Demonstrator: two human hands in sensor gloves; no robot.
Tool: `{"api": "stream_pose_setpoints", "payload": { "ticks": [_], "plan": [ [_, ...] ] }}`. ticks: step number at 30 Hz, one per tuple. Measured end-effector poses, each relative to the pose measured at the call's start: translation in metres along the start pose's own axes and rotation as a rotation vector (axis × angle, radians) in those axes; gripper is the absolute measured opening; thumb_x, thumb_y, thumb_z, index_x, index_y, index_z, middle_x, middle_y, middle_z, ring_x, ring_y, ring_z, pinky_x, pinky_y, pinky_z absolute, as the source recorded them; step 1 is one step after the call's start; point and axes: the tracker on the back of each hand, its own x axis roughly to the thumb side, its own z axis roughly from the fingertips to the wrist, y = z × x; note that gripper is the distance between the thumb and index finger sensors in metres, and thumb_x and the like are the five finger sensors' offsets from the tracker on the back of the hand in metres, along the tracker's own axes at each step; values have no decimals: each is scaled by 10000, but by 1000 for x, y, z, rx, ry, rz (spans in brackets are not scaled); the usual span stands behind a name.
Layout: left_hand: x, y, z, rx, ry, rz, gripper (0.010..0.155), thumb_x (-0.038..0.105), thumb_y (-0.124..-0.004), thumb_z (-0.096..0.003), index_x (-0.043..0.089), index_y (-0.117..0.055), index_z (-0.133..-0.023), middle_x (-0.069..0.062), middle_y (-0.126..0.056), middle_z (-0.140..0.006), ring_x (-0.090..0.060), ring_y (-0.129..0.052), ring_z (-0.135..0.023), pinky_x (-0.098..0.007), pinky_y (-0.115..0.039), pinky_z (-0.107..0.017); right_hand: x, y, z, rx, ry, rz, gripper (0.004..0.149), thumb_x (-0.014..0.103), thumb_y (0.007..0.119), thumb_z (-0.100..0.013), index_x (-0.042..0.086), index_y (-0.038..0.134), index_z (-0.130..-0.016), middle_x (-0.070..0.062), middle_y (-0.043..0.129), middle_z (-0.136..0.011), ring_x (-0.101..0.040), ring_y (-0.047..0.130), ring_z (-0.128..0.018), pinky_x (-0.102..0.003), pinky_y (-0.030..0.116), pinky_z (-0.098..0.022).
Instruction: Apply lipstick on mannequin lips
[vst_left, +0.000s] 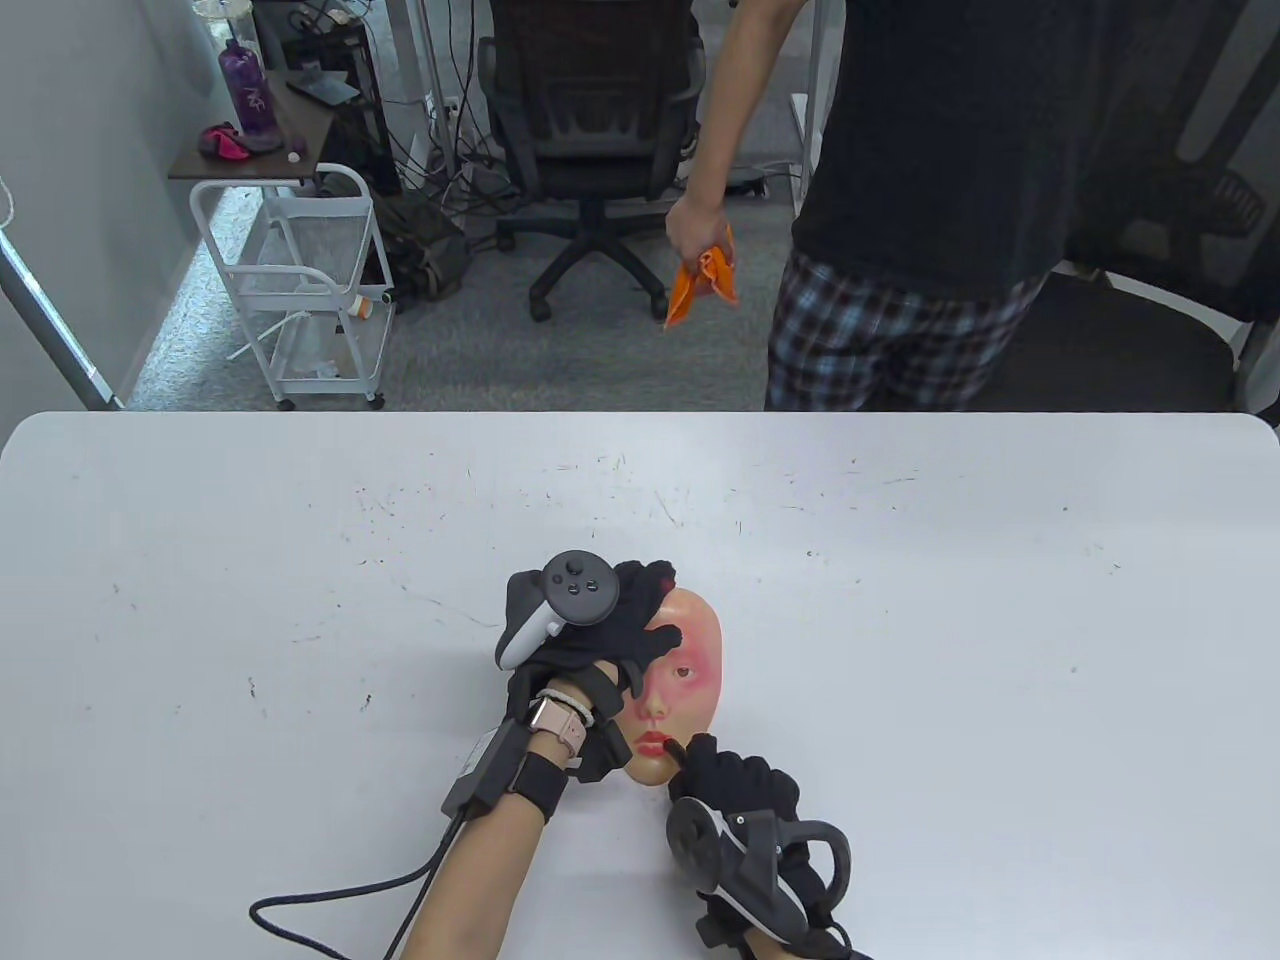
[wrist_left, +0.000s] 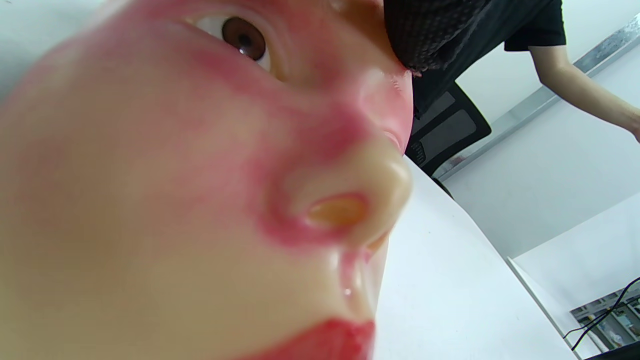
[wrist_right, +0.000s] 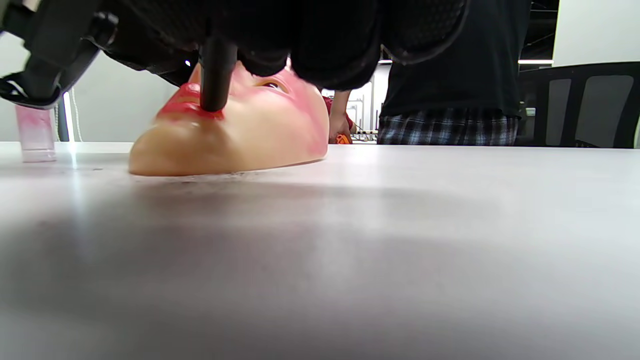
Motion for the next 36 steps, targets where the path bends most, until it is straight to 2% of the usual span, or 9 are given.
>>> {"api": "stream_pose_setpoints", "payload": {
  "ticks": [6, 12, 18, 22, 27, 31, 36],
  "plan": [
    [0, 0, 0, 5, -2, 2, 747, 460, -738, -531, 385, -336, -1155, -44, -237, -1213, -311, -229, -1091, -531, -235, -822, -3, 2, -2, 26, 49, -5, 528, 457, 740, -427, 138, 837, -836, 50, 919, -404, -173, 928, -380, -469, 774, -431],
    [0, 0, 0, 1, -1, 2, 747, 461, -739, -530, 386, -336, -1155, -41, -239, -1213, -310, -231, -1091, -531, -236, -822, -2, 0, 1, 12, 5, -79, 529, 462, 737, -426, 136, 842, -830, 56, 919, -391, -165, 929, -365, -463, 779, -422],
    [-1, 0, 0, 4, -1, 0, 747, 462, -738, -530, 386, -336, -1156, -42, -241, -1213, -310, -230, -1091, -531, -236, -822, -6, 1, -1, 47, 49, -39, 529, 460, 734, -434, 133, 831, -838, 56, 914, -402, -166, 925, -376, -465, 775, -432],
    [-1, -1, 1, 3, -6, 2, 747, 462, -737, -531, 385, -336, -1156, -42, -239, -1213, -311, -228, -1091, -530, -235, -822, 7, 1, 0, -1, -20, -47, 532, 467, 729, -439, 145, 821, -851, 59, 914, -415, -161, 925, -387, -460, 773, -440],
    [-1, -1, 1, 3, -5, -3, 748, 463, -736, -530, 386, -333, -1156, -43, -240, -1213, -311, -230, -1091, -532, -238, -821, 27, 4, -4, 55, -65, 50, 527, 469, 716, -457, 161, 792, -878, 59, 905, -448, -166, 916, -425, -465, 760, -470],
    [-1, -1, 1, 1, -6, -1, 749, 465, -736, -530, 388, -332, -1156, -43, -238, -1214, -311, -230, -1091, -532, -237, -821, 17, 0, 0, -47, -19, 22, 528, 462, 740, -423, 150, 837, -838, 47, 919, -404, -178, 926, -383, -474, 770, -442],
    [-1, -1, 1, 2, -6, -1, 748, 464, -735, -531, 388, -332, -1155, -43, -238, -1213, -311, -230, -1090, -532, -236, -821, 9, -1, 2, -40, 16, 30, 529, 459, 743, -421, 136, 841, -830, 47, 918, -391, -175, 926, -369, -473, 773, -433]
  ]
}}
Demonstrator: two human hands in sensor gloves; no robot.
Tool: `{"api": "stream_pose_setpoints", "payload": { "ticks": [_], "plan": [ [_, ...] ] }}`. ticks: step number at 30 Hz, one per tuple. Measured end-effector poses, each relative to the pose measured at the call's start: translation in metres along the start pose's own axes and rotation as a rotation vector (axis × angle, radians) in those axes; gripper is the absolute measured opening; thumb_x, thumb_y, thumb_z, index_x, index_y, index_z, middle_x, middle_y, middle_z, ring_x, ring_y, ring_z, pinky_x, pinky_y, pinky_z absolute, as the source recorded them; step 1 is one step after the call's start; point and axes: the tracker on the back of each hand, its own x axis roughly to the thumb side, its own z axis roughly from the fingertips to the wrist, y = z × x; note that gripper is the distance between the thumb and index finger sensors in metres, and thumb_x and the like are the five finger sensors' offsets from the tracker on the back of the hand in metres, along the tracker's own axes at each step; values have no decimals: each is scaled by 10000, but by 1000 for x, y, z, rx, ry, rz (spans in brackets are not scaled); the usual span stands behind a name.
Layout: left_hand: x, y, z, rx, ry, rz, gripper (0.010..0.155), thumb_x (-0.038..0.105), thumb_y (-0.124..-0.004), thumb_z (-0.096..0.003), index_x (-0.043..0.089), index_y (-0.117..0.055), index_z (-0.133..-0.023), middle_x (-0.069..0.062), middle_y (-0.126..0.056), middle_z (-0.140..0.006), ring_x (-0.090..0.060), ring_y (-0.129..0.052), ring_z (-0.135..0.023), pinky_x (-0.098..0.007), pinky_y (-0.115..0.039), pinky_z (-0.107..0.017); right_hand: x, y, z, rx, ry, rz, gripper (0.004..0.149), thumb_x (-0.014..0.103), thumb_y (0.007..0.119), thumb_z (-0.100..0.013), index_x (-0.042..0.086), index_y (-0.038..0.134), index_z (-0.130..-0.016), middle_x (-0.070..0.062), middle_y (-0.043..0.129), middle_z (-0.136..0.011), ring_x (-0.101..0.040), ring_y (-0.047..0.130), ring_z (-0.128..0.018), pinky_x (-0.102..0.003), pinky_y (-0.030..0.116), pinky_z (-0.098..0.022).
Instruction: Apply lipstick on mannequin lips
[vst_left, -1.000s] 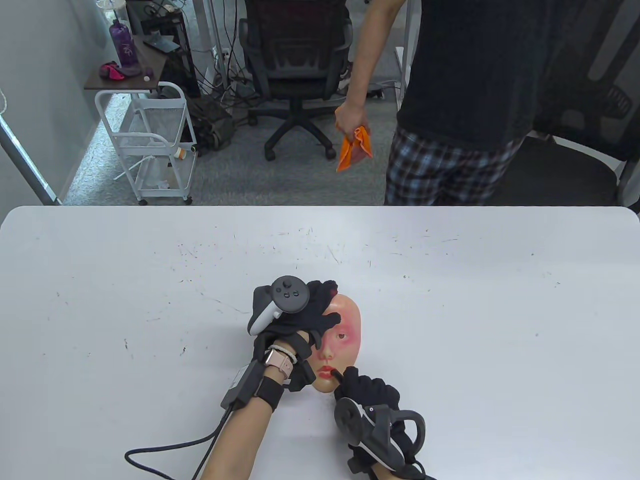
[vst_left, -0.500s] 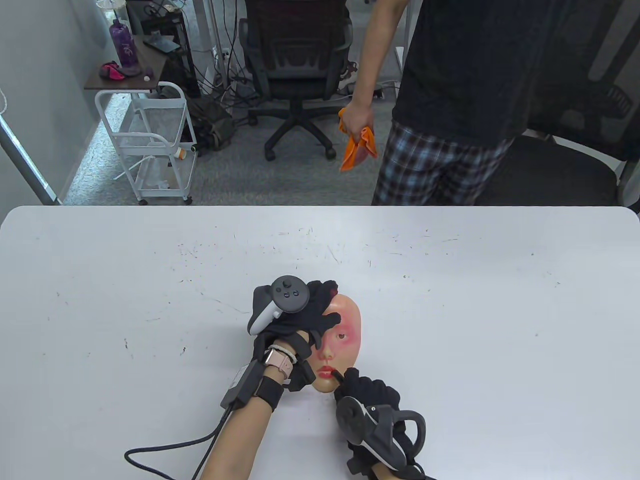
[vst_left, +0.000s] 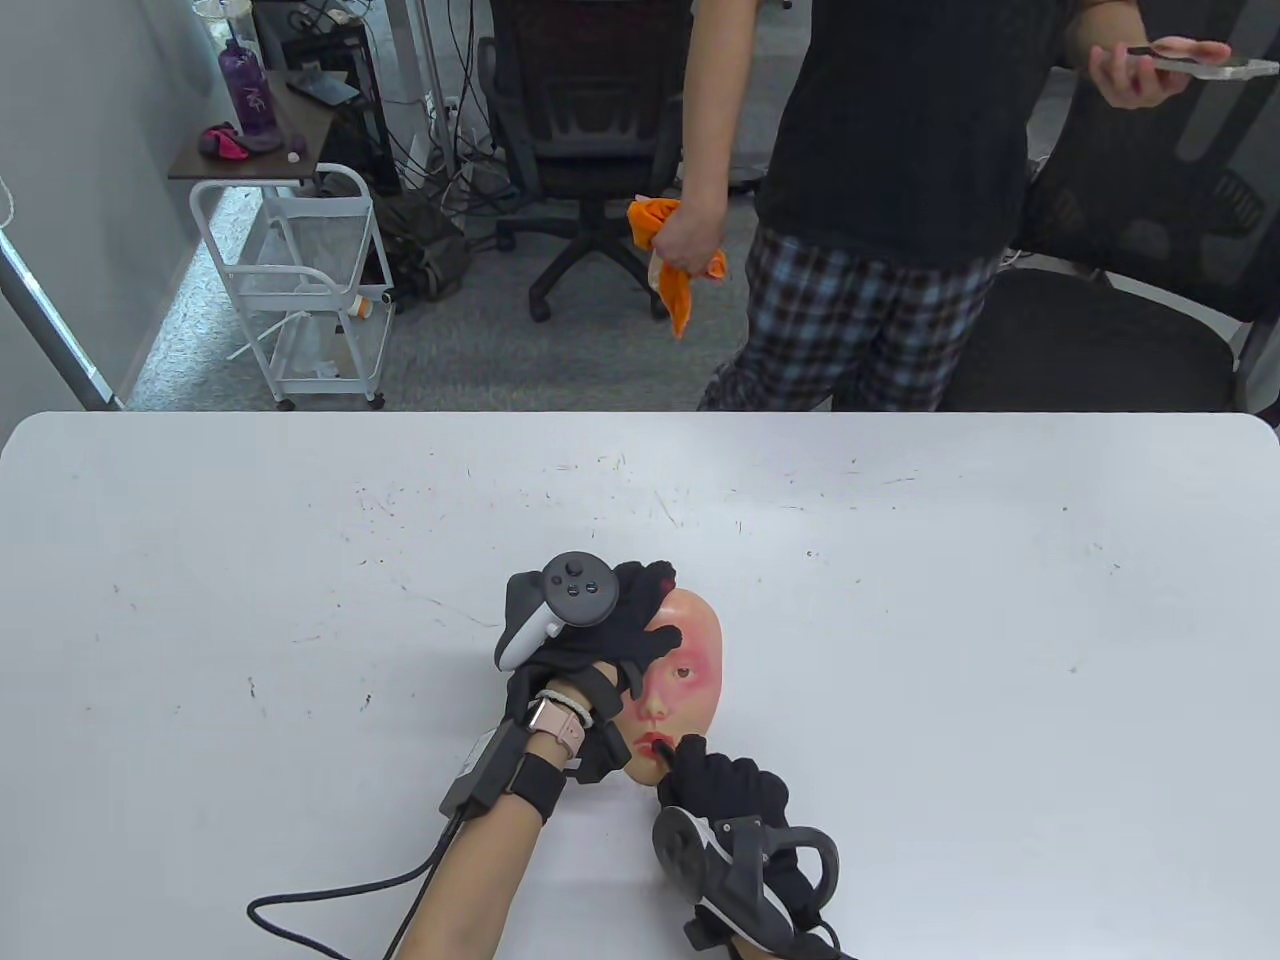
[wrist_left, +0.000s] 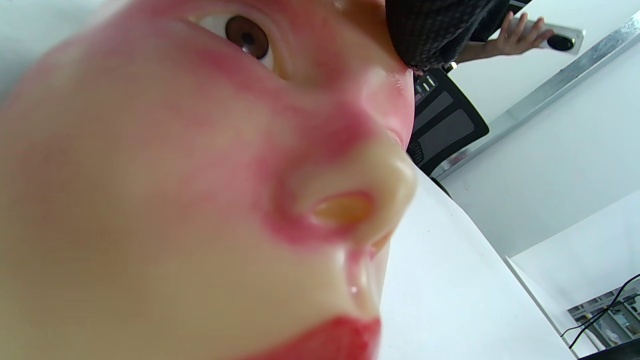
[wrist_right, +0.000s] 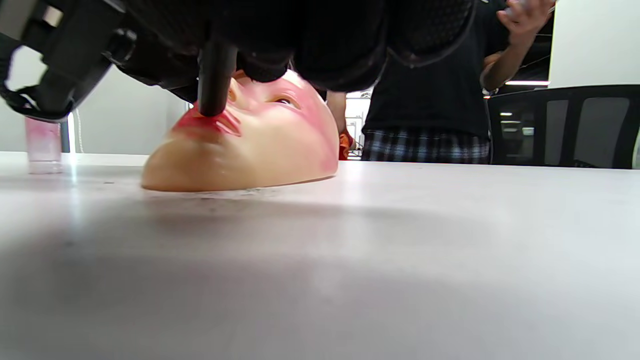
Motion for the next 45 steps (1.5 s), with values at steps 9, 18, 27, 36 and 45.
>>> {"api": "stream_pose_setpoints", "payload": {
  "ticks": [9, 18, 27, 36, 45],
  "plan": [
    [0, 0, 0, -1, 1, 0, 747, 463, -736, -531, 387, -333, -1155, -44, -238, -1213, -311, -228, -1090, -532, -236, -821, 18, 6, -8, 97, -73, 0, 527, 470, 723, -451, 162, 800, -872, 52, 907, -438, -174, 915, -419, -472, 755, -473],
    [0, 0, -1, -3, 3, 1, 748, 465, -735, -531, 388, -330, -1155, -41, -236, -1213, -310, -227, -1091, -532, -235, -822, 11, 0, -1, -27, -48, 39, 526, 468, 745, -418, 145, 854, -819, 48, 920, -370, -172, 926, -348, -472, 778, -424],
    [0, -1, -1, 0, 3, 3, 747, 465, -735, -531, 389, -332, -1155, -43, -238, -1213, -311, -228, -1090, -533, -235, -821, 19, 3, -6, 45, -61, 27, 526, 472, 735, -432, 154, 833, -840, 46, 915, -392, -177, 920, -374, -476, 767, -445],
    [0, -1, 0, 2, 6, 3, 746, 465, -735, -531, 390, -332, -1155, -44, -238, -1213, -312, -227, -1090, -533, -235, -821, -10, 1, -2, 23, 30, -36, 529, 476, 741, -417, 140, 861, -807, 58, 919, -350, -164, 927, -331, -466, 786, -411],
    [0, -1, -1, 4, 8, 4, 748, 465, -735, -530, 390, -331, -1155, -42, -238, -1213, -312, -226, -1090, -533, -235, -821, -21, 3, -7, 92, 82, -155, 527, 469, 736, -423, 136, 859, -813, 51, 921, -364, -171, 928, -344, -472, 781, -418]
  ]
}}
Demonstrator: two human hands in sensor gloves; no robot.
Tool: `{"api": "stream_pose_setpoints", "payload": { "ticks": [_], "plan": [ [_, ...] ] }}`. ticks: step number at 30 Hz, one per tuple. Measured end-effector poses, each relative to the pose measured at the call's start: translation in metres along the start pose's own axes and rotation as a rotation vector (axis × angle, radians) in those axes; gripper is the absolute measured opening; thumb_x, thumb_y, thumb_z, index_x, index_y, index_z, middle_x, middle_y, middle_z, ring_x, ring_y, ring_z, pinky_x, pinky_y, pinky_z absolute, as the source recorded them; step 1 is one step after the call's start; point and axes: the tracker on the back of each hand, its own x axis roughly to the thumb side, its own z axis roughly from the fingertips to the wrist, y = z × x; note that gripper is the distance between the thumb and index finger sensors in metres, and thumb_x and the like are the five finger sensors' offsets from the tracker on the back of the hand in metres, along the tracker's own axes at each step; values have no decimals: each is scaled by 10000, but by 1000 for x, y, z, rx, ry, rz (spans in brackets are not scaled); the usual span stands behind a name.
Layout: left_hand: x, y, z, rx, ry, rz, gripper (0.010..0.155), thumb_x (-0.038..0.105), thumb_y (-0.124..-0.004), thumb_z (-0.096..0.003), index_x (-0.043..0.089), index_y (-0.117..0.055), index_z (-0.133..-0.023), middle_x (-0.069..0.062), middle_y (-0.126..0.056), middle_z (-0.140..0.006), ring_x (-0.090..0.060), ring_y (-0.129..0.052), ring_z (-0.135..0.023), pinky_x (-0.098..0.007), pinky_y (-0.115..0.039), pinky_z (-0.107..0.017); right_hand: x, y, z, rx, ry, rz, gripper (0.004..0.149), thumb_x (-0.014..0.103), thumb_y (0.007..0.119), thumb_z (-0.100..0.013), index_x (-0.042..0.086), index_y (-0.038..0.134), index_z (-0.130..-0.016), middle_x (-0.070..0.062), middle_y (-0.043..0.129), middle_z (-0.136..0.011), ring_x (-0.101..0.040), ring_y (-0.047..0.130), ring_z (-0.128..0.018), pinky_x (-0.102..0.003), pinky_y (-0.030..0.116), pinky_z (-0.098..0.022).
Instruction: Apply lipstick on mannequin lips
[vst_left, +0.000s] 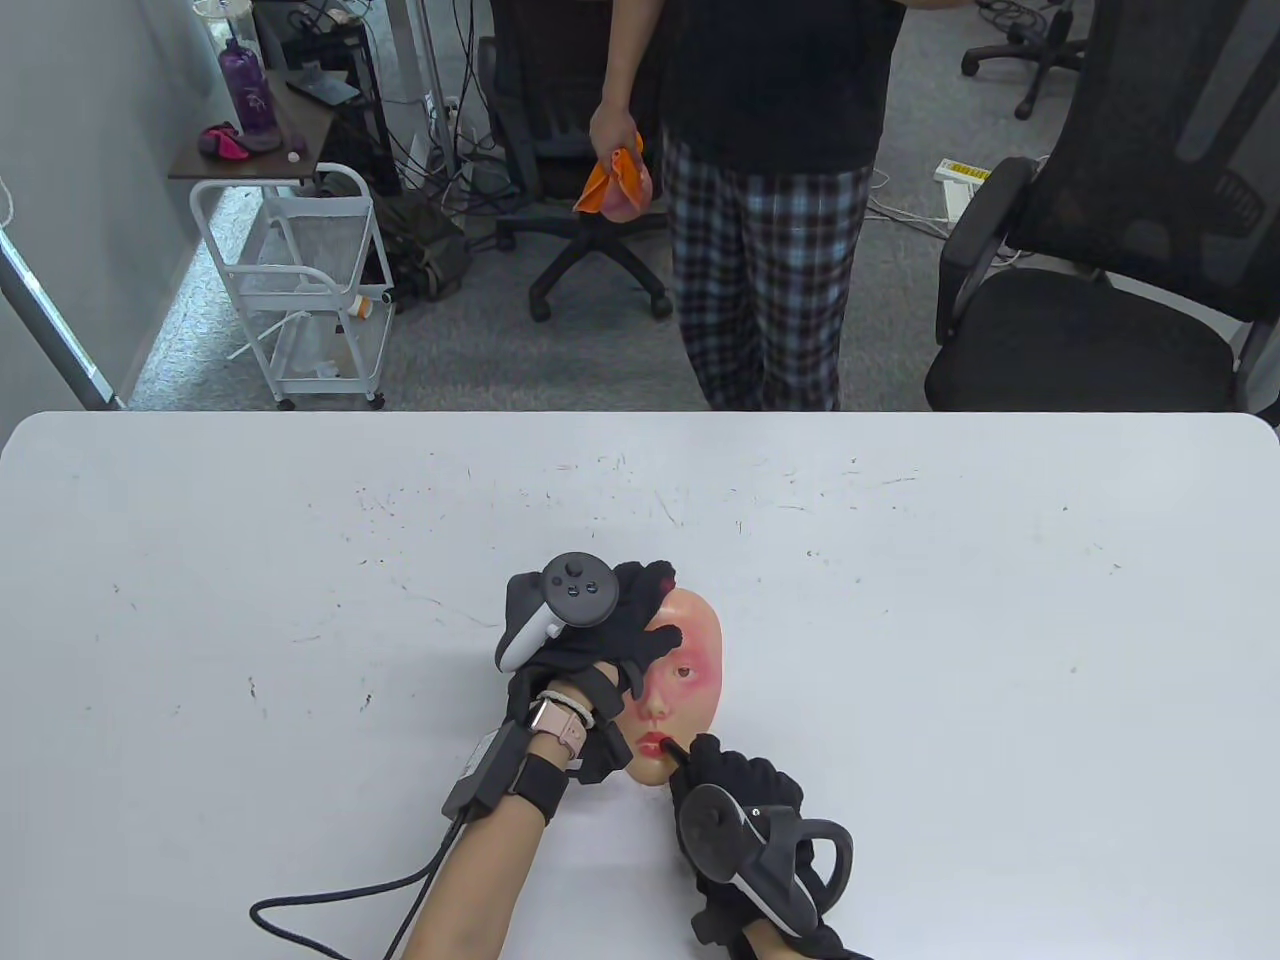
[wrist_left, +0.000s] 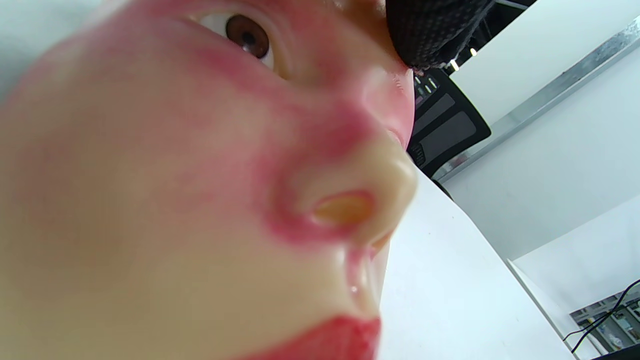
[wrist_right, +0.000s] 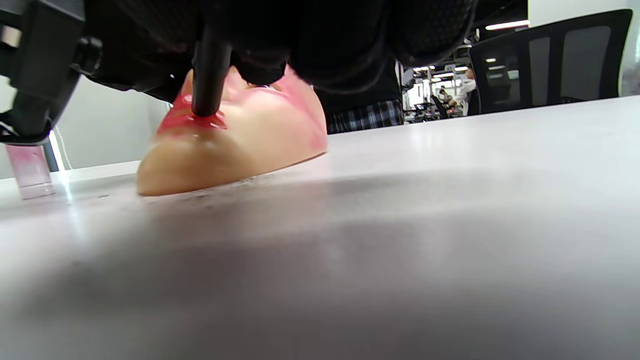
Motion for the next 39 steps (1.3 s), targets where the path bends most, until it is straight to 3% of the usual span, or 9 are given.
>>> {"api": "stream_pose_setpoints", "payload": {
  "ticks": [7, 24, 39],
  "plan": [
    [0, 0, 0, 2, -2, 0, 746, 466, -734, -531, 391, -332, -1155, -42, -240, -1213, -312, -228, -1090, -533, -234, -821, -5, 1, -2, 23, -10, -111, 528, 469, 730, -435, 142, 839, -834, 52, 918, -395, -172, 925, -371, -472, 773, -438],
    [1, -1, 0, 2, 8, -6, 745, 464, -730, -534, 388, -325, -1155, -41, -237, -1212, -310, -221, -1091, -531, -229, -823, -13, 0, -4, 74, 34, -96, 526, 460, 736, -430, 129, 853, -822, 39, 924, -389, -184, 928, -365, -482, 771, -432],
    [1, -1, 1, 3, 7, 2, 748, 467, -737, -526, 398, -335, -1153, -44, -243, -1215, -318, -227, -1091, -540, -234, -818, -11, -1, -3, 51, -26, -166, 525, 456, 745, -425, 118, 862, -810, 37, 926, -371, -183, 928, -345, -481, 774, -419]
  ]
}}
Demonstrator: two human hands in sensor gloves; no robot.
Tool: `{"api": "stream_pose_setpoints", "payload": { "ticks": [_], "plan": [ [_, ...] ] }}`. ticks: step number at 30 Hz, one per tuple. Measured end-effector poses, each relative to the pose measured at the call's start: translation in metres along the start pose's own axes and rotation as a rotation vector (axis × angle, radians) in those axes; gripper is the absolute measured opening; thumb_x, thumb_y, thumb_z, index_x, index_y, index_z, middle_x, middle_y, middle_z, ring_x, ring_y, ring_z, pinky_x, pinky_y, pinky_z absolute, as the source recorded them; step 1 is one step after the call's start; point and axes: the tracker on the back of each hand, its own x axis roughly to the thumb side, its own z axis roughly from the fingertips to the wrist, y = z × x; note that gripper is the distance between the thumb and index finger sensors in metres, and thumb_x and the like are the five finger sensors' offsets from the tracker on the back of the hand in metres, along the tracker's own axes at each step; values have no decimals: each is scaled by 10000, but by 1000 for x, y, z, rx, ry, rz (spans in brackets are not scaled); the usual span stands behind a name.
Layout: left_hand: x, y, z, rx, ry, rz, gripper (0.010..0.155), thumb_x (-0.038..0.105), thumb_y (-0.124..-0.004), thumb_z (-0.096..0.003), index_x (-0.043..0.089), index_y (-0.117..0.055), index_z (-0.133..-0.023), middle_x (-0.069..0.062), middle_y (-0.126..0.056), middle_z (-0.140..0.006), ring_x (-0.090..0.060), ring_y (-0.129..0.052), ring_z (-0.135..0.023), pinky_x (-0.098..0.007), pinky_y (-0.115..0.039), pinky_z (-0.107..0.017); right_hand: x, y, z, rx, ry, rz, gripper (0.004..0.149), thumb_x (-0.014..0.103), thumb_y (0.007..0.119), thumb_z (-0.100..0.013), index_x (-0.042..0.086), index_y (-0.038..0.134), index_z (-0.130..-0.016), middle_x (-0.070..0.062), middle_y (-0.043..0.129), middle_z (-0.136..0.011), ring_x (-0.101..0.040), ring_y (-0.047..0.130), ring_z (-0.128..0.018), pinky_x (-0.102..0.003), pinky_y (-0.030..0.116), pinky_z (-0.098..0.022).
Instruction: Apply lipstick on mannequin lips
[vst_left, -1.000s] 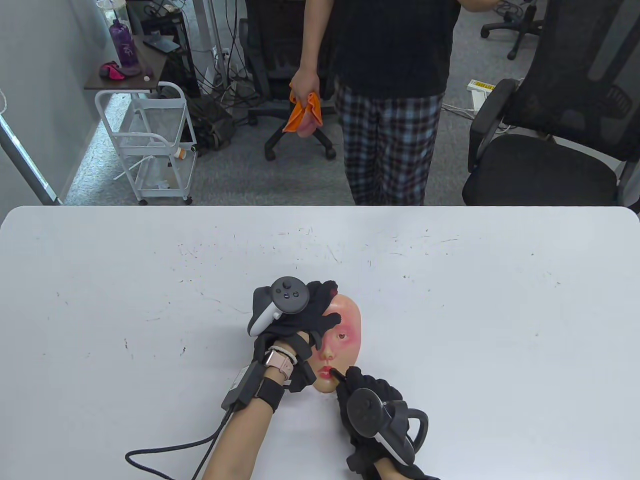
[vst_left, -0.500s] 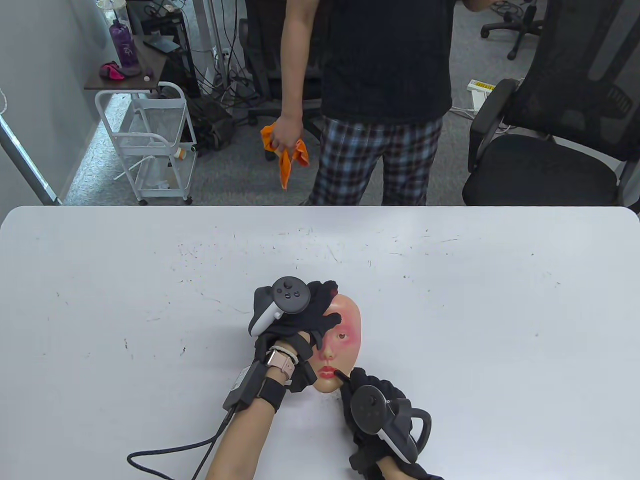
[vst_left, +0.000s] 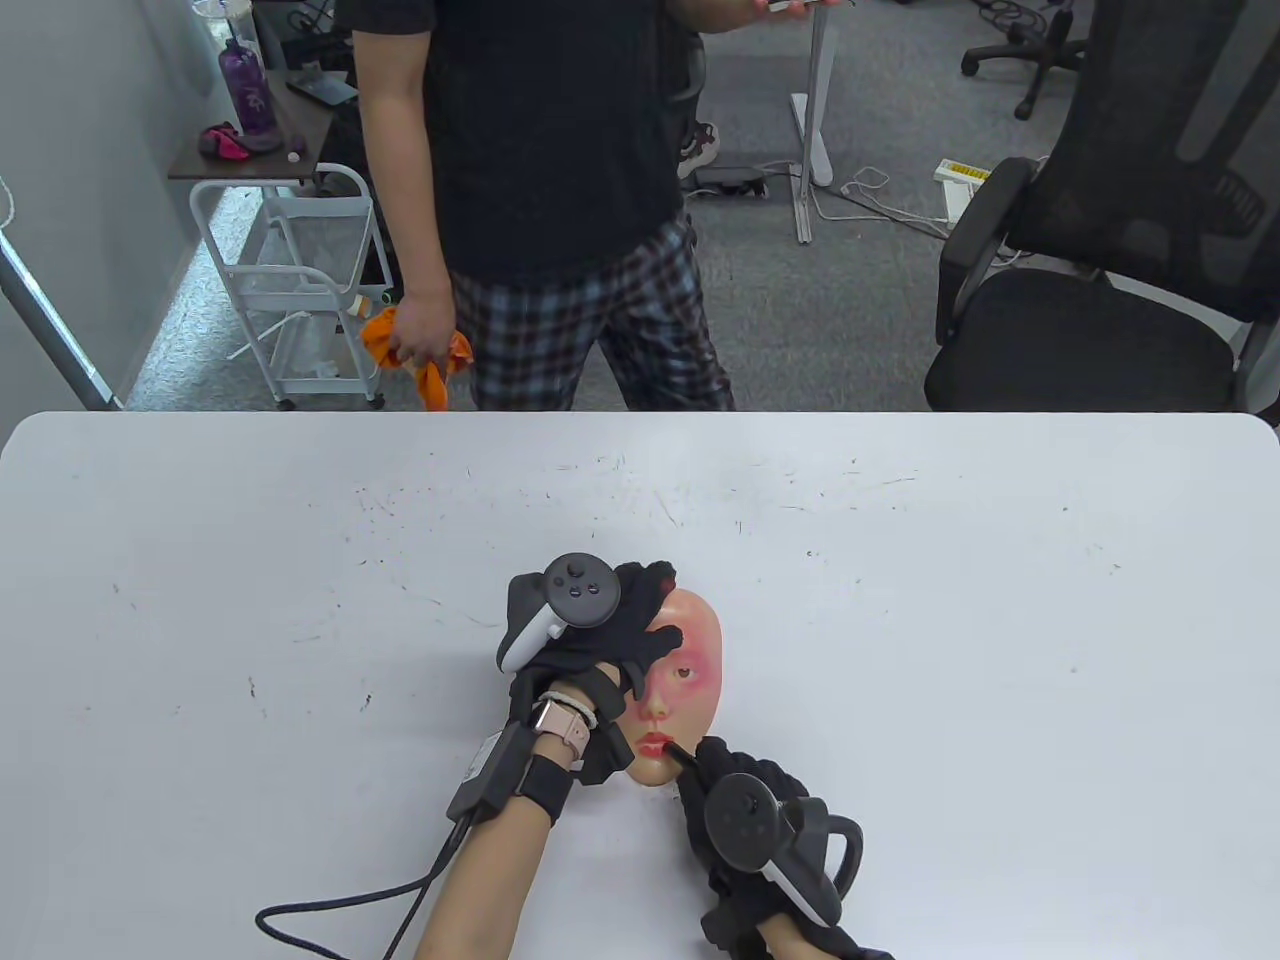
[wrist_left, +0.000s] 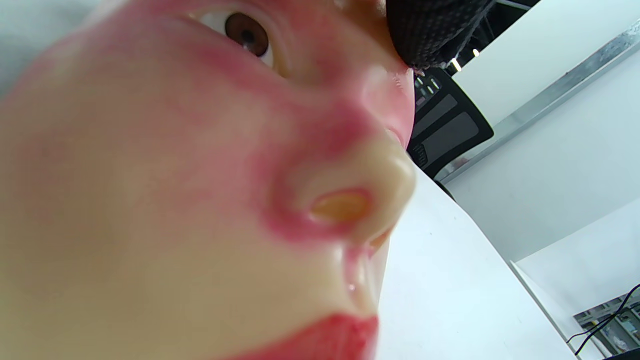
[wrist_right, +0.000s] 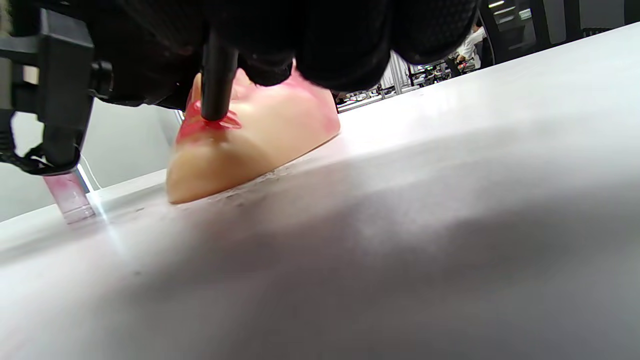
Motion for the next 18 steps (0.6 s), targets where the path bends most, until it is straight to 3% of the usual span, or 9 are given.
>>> {"api": "stream_pose_setpoints", "payload": {
  "ticks": [3, 8, 13, 18],
  "plan": [
    [0, 0, 0, 0, 0, 0, 744, 464, -731, -534, 387, -328, -1154, -41, -238, -1211, -309, -221, -1091, -529, -229, -823, 0, 0, -2, 15, 40, 86, 526, 455, 745, -425, 117, 860, -811, 37, 924, -373, -184, 928, -348, -481, 774, -422],
    [0, 0, 0, -2, -1, 1, 746, 466, -734, -530, 394, -330, -1153, -41, -240, -1213, -312, -224, -1091, -535, -231, -821, 0, 0, 0, -3, -2, 22, 526, 456, 746, -425, 120, 860, -813, 38, 925, -376, -182, 928, -351, -479, 774, -424],
    [0, 0, 0, 2, -1, 0, 745, 465, -733, -531, 392, -331, -1154, -41, -242, -1213, -313, -226, -1090, -534, -232, -821, 0, 0, -1, 7, 27, 95, 525, 460, 742, -427, 126, 855, -817, 41, 922, -382, -180, 926, -359, -477, 773, -430],
    [-1, 1, 0, -6, -2, -1, 746, 466, -733, -530, 393, -330, -1153, -42, -241, -1213, -313, -225, -1091, -535, -233, -821, 18, 4, 2, -31, -93, 96, 525, 459, 749, -425, 133, 854, -823, 38, 925, -389, -184, 927, -366, -479, 770, -437]
  ]
}}
